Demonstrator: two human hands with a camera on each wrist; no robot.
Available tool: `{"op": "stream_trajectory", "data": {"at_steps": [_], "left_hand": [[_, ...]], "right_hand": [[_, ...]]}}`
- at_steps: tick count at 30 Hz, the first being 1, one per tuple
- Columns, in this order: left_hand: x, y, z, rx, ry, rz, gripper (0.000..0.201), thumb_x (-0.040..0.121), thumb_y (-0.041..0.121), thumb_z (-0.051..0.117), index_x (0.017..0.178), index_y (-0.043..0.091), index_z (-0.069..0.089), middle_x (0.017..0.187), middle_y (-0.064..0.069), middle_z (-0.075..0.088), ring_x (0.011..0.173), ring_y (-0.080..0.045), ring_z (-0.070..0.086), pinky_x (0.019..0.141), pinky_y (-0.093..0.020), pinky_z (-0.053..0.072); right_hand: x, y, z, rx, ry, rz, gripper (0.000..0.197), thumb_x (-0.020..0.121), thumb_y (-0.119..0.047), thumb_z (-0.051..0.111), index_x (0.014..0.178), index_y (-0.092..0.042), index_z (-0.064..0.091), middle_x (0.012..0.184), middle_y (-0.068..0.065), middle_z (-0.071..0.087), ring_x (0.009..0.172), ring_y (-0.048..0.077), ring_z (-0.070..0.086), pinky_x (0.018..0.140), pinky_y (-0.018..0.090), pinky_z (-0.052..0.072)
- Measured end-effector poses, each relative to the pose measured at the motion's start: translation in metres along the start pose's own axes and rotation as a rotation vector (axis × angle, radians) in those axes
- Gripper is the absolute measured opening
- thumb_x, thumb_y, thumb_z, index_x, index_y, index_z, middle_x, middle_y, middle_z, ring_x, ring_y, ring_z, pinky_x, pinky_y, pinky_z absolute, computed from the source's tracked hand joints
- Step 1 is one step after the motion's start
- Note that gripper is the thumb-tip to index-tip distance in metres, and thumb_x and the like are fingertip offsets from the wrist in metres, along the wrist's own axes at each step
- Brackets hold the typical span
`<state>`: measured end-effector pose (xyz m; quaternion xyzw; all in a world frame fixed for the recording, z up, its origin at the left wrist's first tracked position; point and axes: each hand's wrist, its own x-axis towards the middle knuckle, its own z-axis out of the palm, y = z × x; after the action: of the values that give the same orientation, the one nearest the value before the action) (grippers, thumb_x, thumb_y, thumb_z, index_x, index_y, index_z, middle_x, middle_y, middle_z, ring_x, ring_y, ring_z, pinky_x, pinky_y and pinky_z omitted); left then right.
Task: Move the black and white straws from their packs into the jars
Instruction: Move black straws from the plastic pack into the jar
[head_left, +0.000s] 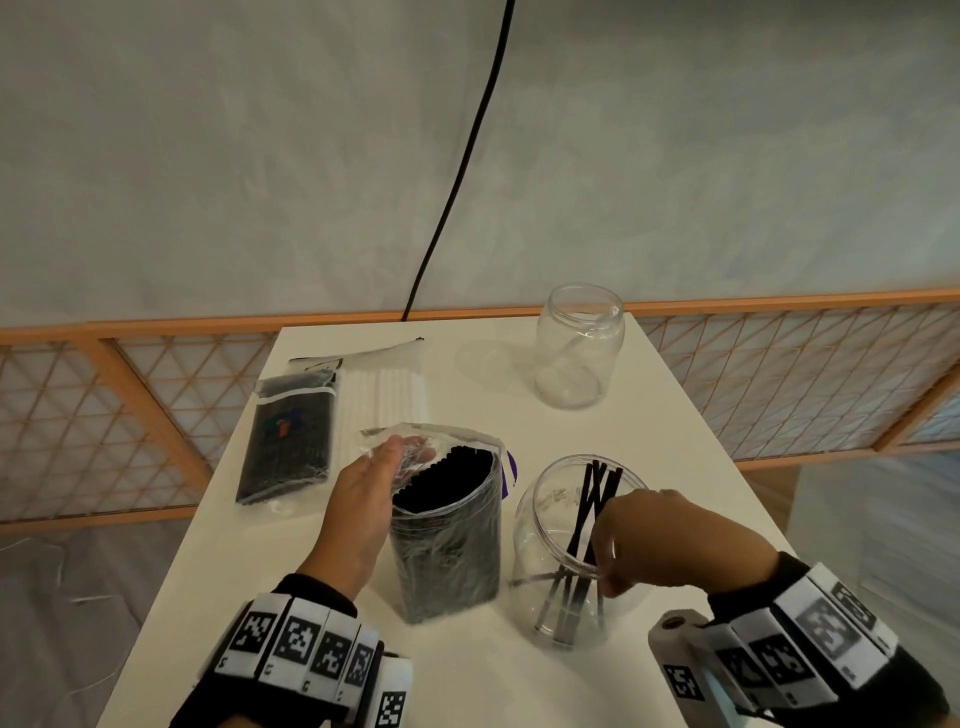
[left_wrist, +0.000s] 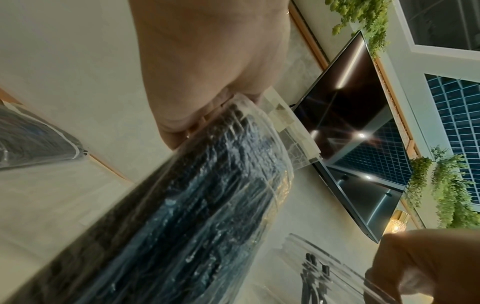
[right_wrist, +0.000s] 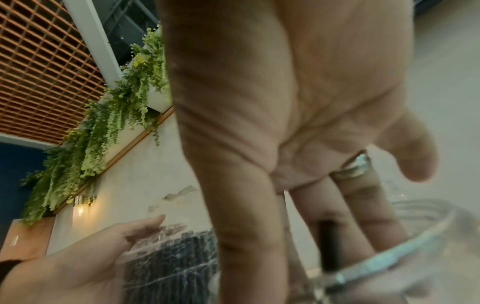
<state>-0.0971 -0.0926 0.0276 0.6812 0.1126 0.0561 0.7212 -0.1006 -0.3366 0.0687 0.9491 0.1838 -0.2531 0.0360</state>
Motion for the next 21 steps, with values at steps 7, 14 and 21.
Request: {"op": "stream_trajectory", "data": {"at_steps": [7,14,21], "left_hand": [[-0.002,0.001,0.001,0.005,-0.039,0.004,0.032,0.097,0.026,0.041,0.100,0.014,0.070,0.103,-0.003,0.072,0.101,-0.015,0.065,0.093,-0.033,0.045],[-0.002,0.001,0.000,0.040,-0.052,0.010,0.021,0.095,0.018,0.046,0.100,0.016,0.067,0.098,0.000,0.071,0.091,-0.003,0.065,0.076,-0.014,0.044],[-0.004,0.000,-0.005,0.076,-0.116,-0.009,0.020,0.090,0.012,0.056,0.107,0.017,0.065,0.104,0.001,0.070,0.093,0.000,0.064,0.081,-0.013,0.049]], "right_hand": [[-0.007,0.016,-0.018,0.376,0.209,-0.013,0.011,0.076,-0.016,0.067,0.076,-0.025,0.061,0.074,-0.012,0.060,0.069,0.001,0.052,0.061,0.013,0.038],[0.011,0.001,-0.003,0.572,0.611,0.198,0.030,0.086,-0.018,0.059,0.116,-0.021,0.058,0.103,-0.002,0.058,0.092,0.014,0.054,0.082,0.025,0.042],[0.007,-0.065,-0.001,0.655,0.652,-0.208,0.022,0.089,-0.014,0.055,0.107,-0.016,0.067,0.103,-0.003,0.066,0.088,0.005,0.057,0.081,0.013,0.040]]}}
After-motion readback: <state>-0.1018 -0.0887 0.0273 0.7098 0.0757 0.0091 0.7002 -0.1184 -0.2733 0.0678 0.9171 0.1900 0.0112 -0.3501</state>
